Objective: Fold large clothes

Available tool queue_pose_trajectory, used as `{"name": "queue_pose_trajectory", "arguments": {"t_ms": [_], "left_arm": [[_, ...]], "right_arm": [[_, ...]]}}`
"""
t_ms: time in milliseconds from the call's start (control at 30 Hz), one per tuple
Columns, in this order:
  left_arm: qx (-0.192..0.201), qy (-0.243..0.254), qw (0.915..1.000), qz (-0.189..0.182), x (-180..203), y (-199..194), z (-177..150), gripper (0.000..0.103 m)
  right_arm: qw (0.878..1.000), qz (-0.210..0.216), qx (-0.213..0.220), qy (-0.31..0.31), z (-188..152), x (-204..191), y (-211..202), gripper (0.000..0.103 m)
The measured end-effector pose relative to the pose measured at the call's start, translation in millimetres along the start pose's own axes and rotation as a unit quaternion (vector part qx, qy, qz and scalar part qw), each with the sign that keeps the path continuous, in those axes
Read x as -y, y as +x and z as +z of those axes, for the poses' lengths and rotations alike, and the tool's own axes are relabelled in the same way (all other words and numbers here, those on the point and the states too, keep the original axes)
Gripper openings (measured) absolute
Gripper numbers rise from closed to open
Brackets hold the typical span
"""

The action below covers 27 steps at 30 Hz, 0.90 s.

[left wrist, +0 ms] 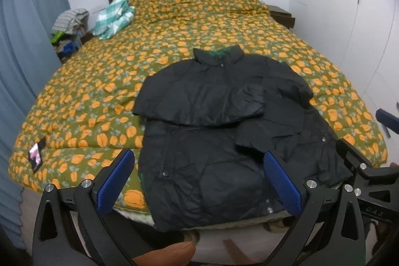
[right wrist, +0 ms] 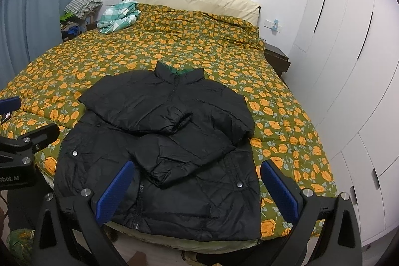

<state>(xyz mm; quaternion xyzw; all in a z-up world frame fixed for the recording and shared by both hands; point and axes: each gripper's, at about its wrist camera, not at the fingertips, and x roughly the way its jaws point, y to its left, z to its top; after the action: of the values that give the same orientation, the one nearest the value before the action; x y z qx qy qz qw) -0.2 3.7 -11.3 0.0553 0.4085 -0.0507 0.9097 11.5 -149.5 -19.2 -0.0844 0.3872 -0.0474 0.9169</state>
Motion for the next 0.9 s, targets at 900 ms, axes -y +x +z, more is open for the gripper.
{"name": "queue_pose_trajectory", "arguments": {"t_ms": [900], "left_arm": [[-0.013, 0.011, 0.9998, 0.013, 10, 9, -3, 0.103]], "right_arm": [[0.999, -0.027, -0.032, 0.017, -4, 5, 15, 0.103]]}}
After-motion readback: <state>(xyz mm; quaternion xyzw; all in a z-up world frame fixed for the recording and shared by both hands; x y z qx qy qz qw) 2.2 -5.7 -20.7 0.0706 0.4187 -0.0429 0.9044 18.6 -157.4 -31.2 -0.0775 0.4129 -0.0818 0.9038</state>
